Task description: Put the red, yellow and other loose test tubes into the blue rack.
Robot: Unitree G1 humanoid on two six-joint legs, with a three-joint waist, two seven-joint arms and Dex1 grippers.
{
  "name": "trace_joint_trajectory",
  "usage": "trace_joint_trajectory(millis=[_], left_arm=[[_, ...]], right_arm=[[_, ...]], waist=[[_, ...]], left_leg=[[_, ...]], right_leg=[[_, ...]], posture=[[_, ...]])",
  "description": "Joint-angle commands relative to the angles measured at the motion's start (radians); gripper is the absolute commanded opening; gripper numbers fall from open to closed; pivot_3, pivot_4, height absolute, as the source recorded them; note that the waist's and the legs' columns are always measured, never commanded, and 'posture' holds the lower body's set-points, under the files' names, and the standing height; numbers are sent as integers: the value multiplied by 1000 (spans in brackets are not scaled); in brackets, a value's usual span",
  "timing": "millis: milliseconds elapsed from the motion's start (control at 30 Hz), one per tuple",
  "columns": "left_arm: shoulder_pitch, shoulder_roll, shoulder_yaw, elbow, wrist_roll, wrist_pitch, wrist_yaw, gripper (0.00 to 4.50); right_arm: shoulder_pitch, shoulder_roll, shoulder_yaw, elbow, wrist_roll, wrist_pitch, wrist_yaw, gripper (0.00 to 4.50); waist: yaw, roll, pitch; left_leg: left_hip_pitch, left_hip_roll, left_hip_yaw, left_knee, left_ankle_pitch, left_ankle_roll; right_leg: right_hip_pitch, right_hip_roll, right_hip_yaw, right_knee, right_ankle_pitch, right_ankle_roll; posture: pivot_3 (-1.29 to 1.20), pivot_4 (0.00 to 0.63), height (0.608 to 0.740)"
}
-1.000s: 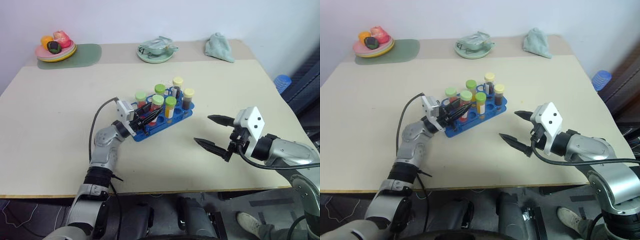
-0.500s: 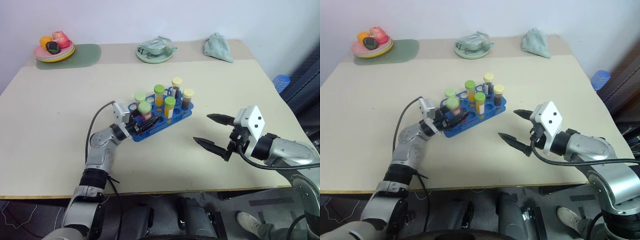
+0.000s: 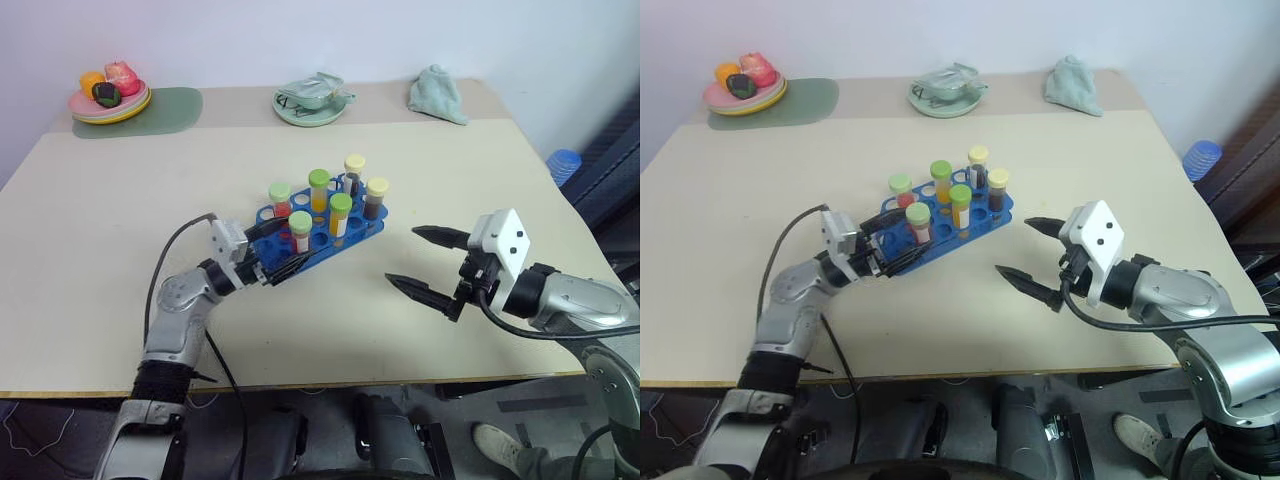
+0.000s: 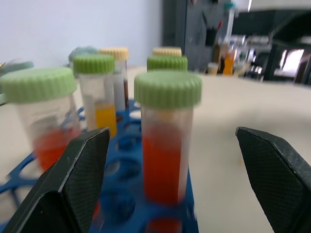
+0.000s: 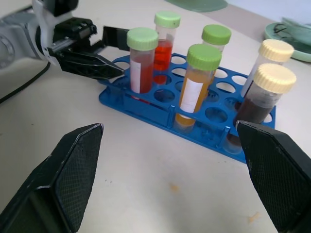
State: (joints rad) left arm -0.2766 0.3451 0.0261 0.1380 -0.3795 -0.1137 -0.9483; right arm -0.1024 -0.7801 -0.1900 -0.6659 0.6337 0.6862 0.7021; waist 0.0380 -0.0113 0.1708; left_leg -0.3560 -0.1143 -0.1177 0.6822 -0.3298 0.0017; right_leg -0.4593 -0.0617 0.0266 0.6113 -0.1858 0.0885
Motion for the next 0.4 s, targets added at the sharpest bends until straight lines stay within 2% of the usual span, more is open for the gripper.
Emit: trace_joint_trajectory(millis=[33, 167, 233, 400], left_arm=[[64, 54, 82, -76, -41, 27, 24, 4237], [185, 185, 156, -152, -79, 79, -24, 4237], [235, 227, 192, -187, -93, 112, -11, 4237], [361, 316, 241, -267, -135, 189, -56, 4237]], right_arm=[[32, -15, -46, -15, 5, -23, 16, 4500], [118, -11, -115, 0, -3, -60, 32, 4500], [152, -9, -146, 5, -10, -77, 34, 4500], [197, -2, -180, 30, -28, -119, 41, 4500]], waist=[[0, 0, 0], [-1, 0, 0], [0, 1, 0], [0, 1, 0]], left_leg=[[0, 0, 0, 0, 0, 0], [0, 0, 0, 0, 0, 0], [0, 0, 0, 0, -4, 6], [0, 0, 1, 0, -4, 7]], right_leg=[[0, 0, 0, 0, 0, 0], [0, 0, 0, 0, 0, 0], [0, 0, 0, 0, 0, 0], [1, 0, 0, 0, 0, 0]], posture=[[0, 150, 740], [0, 150, 740], [0, 150, 740], [0, 150, 740]])
